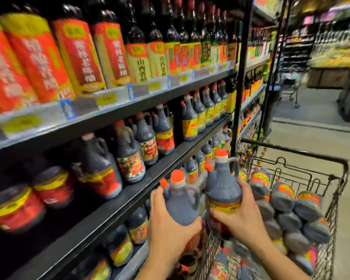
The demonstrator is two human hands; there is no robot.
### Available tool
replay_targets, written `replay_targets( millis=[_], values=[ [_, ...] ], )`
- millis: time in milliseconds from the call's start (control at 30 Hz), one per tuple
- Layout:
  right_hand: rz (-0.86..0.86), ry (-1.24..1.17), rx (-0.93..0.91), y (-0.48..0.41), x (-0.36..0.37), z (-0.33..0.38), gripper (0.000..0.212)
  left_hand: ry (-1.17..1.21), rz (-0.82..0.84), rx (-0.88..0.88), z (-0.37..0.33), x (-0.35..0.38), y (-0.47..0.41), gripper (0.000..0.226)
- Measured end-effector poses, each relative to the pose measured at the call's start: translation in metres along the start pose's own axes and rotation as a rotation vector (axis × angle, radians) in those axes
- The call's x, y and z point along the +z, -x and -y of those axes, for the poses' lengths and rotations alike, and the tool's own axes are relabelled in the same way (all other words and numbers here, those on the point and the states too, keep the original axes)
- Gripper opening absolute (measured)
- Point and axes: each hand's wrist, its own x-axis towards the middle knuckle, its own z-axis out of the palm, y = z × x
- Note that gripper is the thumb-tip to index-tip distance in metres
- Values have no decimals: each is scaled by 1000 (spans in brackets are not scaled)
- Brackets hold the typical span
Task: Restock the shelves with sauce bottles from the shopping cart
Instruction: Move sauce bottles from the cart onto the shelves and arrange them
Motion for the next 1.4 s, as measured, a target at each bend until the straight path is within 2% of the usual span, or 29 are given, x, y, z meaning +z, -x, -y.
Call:
replay_targets(
  millis=[67,100,200,233,400,533,667,800,867,1000,1100,1233,1333,1400],
  values=[
    [45,-8,-58,4,15,20,96,18,-60,22,-7,-24,-1,78],
    [61,-15,-85,5,23,30,96,27,-77,12,-8,-37,0,79],
    [119,-59,-141,13,51,55,99,-51,-144,-10,-8,-77,7,104],
    [140,-87,-147,15,57,59,99,-71,-160,-12,-10,-85,8,105],
    [300,-224,-186,29,105,90,97,-12,-286,84,-17,-135,13,66],
    [395,-289,-232,37,140,107,89,-151,-463,17,-8,-171,26,77],
    [495,-331,-256,41,173,123,93,-269,-593,-47,-2,-203,26,75],
    [556,-373,-283,40,202,134,83,-296,-702,-133,7,-225,17,72],
    [571,-377,-284,39,215,135,79,-312,-739,-187,14,-233,12,79],
    [612,-383,-245,36,240,133,88,-320,-781,-274,31,-242,1,115],
    [609,-345,-232,30,257,131,90,-374,-770,-300,43,-243,-8,122],
    [604,-252,-248,20,273,129,67,-438,-742,-343,58,-242,-19,124],
    [606,-133,-234,16,275,131,63,-482,-764,-227,66,-240,-24,115],
    [574,49,-266,13,276,133,68,-445,-783,-170,73,-238,-26,110]
  ],
)
